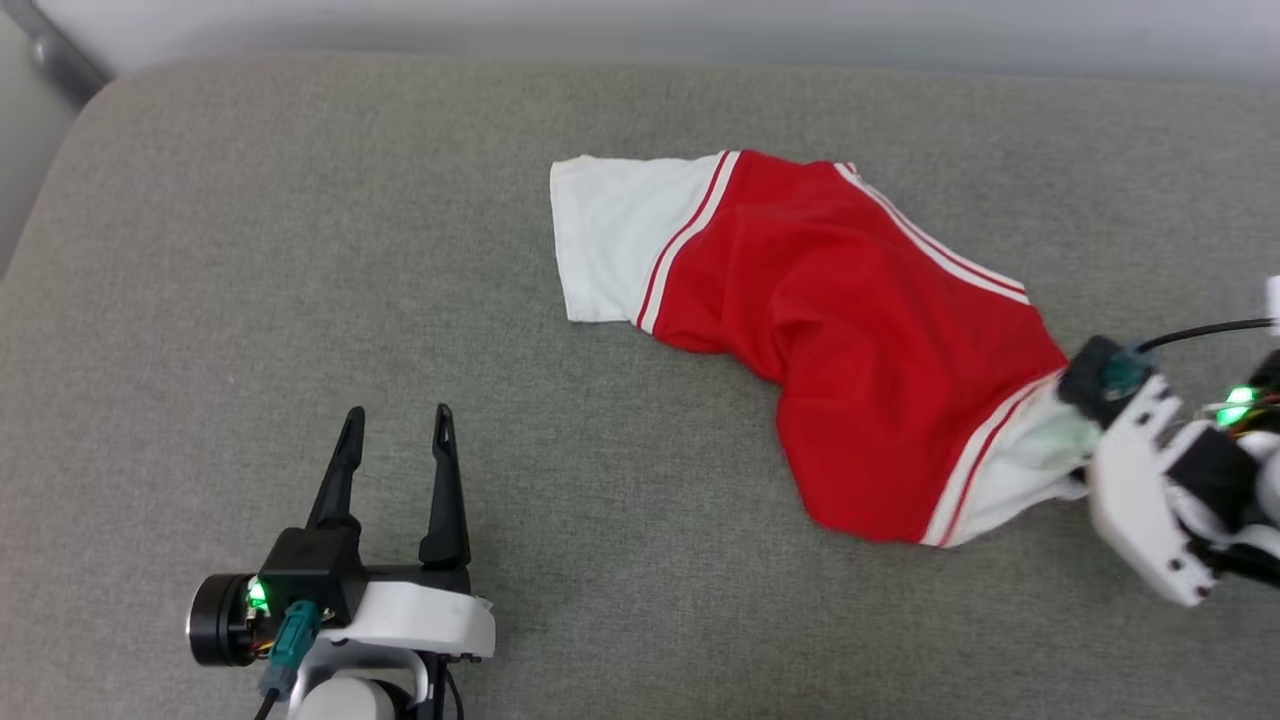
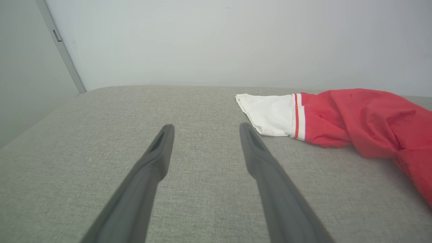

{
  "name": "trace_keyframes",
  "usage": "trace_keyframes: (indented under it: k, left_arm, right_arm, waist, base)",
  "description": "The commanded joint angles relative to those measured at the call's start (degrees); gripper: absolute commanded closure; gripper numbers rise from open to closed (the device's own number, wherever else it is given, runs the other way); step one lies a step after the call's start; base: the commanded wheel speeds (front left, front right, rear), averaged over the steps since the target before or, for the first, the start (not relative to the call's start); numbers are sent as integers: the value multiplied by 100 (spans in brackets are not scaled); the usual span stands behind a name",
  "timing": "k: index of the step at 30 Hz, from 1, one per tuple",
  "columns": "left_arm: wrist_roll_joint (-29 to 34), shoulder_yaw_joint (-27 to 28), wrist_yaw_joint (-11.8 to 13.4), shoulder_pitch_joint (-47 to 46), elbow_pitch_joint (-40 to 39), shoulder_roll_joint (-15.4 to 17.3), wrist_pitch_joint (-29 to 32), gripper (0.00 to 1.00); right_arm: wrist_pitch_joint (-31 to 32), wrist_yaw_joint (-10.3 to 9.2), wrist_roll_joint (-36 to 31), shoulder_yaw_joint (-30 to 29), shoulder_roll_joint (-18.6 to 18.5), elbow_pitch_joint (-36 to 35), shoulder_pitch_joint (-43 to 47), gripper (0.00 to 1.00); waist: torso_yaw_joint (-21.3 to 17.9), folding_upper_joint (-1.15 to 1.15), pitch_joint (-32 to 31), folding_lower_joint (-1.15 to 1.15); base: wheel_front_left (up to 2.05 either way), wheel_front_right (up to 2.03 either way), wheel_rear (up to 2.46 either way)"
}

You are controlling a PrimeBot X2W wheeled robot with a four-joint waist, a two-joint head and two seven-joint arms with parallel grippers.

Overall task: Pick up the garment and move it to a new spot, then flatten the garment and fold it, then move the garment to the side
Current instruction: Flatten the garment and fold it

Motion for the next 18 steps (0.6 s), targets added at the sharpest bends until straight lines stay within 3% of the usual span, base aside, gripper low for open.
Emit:
trace_keyframes:
  k: [1, 8, 10, 17, 18]
  left_arm:
    - [20, 32, 9, 66, -5, -4, -15, 0]
    - [30, 86, 3, 220, -18, -5, -15, 0]
    - [21, 114, -20, 209, -29, -5, -14, 0]
    - [54, 159, -56, 208, 43, -5, -15, 0]
    - [70, 176, -62, 230, 59, -6, -15, 0]
  right_arm:
    - [-88, -12, 20, -46, -202, 58, 27, 100]
    - [-376, -9, 212, -341, -1030, 190, 448, 100]
    - [-422, -9, 498, -545, -1191, 523, 933, 100]
    - [-641, -8, 754, -807, -828, 1162, 1643, 100]
    - [-729, -8, 739, -878, -768, 1218, 1676, 85]
  waist:
    - [-90, 0, -137, 0]
    - [-246, 0, -300, 0]
    - [-290, 0, -282, 0]
    - [-312, 0, -306, 0]
    - [-326, 0, -338, 0]
  base:
    - [0, 0, 0]
    - [0, 0, 0]
    - [0, 0, 0]
    - [0, 0, 0]
    - [0, 0, 0]
